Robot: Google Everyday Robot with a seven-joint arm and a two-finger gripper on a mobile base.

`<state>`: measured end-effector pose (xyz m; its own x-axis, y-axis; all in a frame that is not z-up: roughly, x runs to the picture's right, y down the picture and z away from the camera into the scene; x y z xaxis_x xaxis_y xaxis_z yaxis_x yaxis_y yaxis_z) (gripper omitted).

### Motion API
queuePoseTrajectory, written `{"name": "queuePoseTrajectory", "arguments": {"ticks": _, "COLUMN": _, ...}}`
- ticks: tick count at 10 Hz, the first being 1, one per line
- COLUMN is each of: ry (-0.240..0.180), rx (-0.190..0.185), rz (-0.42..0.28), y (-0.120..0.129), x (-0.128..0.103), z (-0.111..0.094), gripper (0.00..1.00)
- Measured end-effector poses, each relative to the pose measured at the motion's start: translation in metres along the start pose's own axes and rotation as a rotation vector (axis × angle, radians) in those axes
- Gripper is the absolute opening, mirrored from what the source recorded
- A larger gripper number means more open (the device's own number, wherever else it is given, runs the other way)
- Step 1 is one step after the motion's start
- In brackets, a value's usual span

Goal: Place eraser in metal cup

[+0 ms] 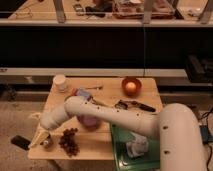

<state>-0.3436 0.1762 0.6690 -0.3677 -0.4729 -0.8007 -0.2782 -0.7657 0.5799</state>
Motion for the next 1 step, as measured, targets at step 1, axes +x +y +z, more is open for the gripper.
{"name": "queuePoseTrajectory", "arguments": {"ticks": 1, "ry": 0.000, "rx": 0.000, "rz": 0.000, "y": 0.0002, "x": -0.0001, "z": -0.0001, "gripper": 0.80}}
